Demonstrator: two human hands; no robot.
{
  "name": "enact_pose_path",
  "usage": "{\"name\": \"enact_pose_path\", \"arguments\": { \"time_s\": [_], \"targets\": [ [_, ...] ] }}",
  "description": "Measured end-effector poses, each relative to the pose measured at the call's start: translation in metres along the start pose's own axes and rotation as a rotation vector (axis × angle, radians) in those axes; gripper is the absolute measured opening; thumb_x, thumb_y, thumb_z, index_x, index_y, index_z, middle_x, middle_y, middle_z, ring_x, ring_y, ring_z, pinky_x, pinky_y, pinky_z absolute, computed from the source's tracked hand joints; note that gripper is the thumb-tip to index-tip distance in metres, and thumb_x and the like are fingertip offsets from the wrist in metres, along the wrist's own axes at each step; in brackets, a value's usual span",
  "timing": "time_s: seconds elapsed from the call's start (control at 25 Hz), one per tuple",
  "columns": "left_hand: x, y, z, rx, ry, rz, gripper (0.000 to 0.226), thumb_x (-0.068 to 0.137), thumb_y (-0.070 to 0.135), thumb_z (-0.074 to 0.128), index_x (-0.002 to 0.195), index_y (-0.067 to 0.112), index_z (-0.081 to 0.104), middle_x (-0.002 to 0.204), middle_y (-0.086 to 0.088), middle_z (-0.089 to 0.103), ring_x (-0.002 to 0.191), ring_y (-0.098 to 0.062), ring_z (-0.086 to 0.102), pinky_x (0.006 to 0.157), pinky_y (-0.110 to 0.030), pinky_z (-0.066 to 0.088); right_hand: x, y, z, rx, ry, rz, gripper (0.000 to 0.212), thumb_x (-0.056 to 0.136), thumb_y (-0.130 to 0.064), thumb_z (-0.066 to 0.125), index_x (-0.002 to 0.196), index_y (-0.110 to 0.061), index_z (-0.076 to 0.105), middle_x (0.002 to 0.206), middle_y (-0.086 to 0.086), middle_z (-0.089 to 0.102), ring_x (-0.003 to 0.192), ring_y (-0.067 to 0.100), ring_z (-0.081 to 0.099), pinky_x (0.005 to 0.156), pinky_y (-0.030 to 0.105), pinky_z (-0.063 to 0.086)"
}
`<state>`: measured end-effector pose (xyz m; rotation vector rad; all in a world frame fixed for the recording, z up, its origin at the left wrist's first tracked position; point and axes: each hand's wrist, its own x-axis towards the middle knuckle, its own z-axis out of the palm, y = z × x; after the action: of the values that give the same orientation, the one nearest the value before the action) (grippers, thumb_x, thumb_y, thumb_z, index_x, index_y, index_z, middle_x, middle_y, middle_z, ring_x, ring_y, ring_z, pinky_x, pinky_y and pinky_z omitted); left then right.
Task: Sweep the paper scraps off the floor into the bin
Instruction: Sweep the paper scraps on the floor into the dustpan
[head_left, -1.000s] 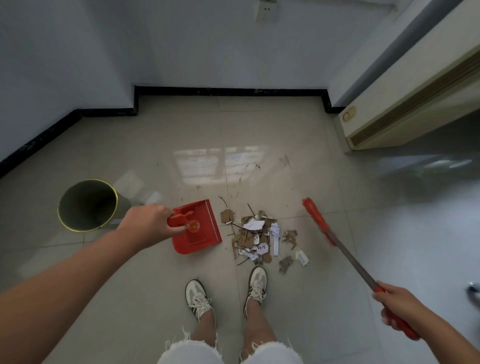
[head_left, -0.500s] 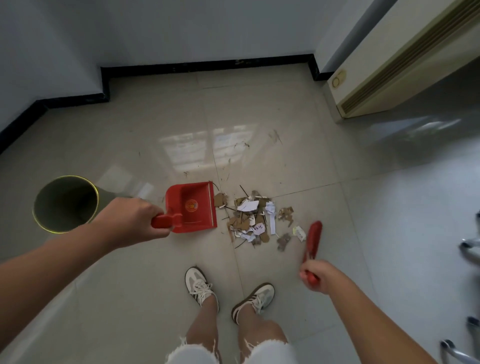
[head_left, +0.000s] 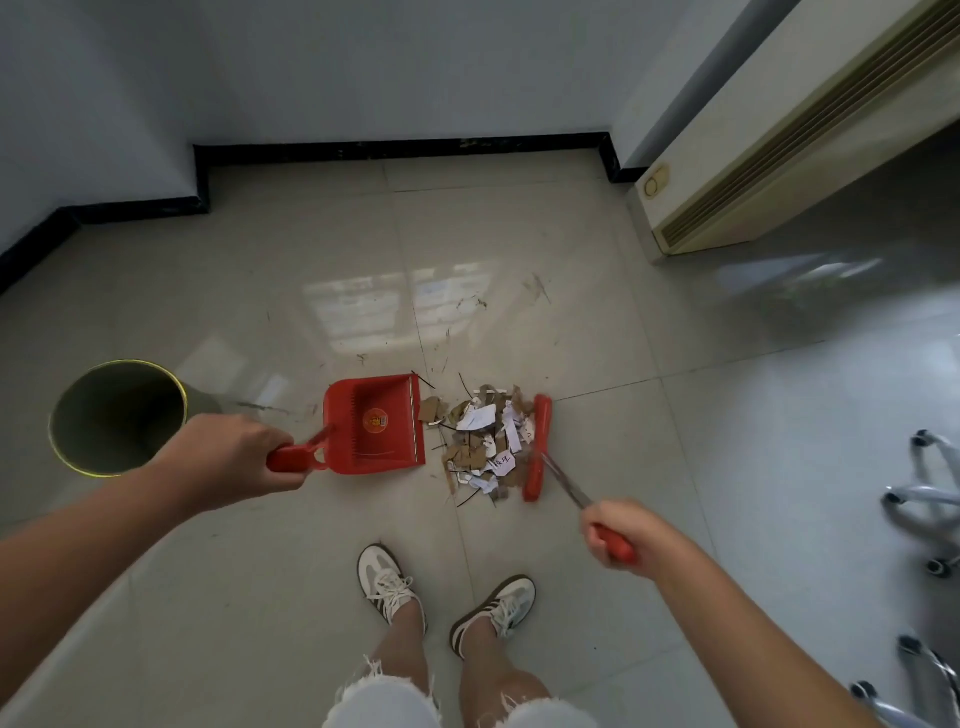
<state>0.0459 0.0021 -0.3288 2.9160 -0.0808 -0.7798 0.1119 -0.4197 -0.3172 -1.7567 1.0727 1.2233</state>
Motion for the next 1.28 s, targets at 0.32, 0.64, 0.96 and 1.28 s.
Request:
{"name": "enact_pose_path", "arguments": {
  "time_s": [0.32,0.64,0.96,1.28],
  "targets": [
    [-0.067,-0.02,0.009,-0.304,0.13,-0.279,0.028,0.074,0.058,0.07,0.07,0.03,0.071,0.048,0.005,0.057,0.046,-0.008,0.055,0.047,-0.033,0.048,-0.076,0.037,-0.059,-0.522,0.192,-0.256,0.031,0.082,0.006,0.043,0.108,-0.009,0.053,0.055,0.012,0.051,0.034,0.022,0.052,0.036,0.022,0.038],
    [-0.137,-0.008,0.037,-0.489,0.192,-0.564,0.034,0.065,0.067,0.066,0.062,0.033,0.065,0.044,0.007,0.054,0.043,-0.01,0.054,0.045,-0.029,0.044,0.036,-0.048,0.011,-0.748,0.138,-0.598,0.058,0.091,-0.014,0.052,0.145,-0.03,0.038,0.058,0.0,0.053,0.039,0.016,0.048,0.042,0.031,0.048],
    [-0.154,0.002,0.057,-0.467,0.271,-0.696,0.052,0.063,0.084,0.048,0.071,0.035,0.065,0.044,0.008,0.053,0.04,-0.009,0.053,0.041,-0.024,0.04,0.138,-0.062,0.06,-0.827,-0.108,-0.551,0.041,0.101,-0.03,0.032,0.132,-0.056,0.036,0.064,0.004,0.047,0.043,0.017,0.042,0.041,0.022,0.042],
    [-0.161,0.012,0.037,-0.469,0.265,-0.685,0.054,0.06,0.082,0.046,0.063,0.032,0.066,0.043,0.01,0.055,0.04,-0.01,0.053,0.044,-0.03,0.047,0.091,-0.006,-0.13,-1.002,0.108,-0.524,0.032,0.1,-0.03,0.042,0.125,-0.05,0.049,0.101,0.001,0.07,0.066,0.01,0.062,0.058,0.017,0.046]
  ]
}}
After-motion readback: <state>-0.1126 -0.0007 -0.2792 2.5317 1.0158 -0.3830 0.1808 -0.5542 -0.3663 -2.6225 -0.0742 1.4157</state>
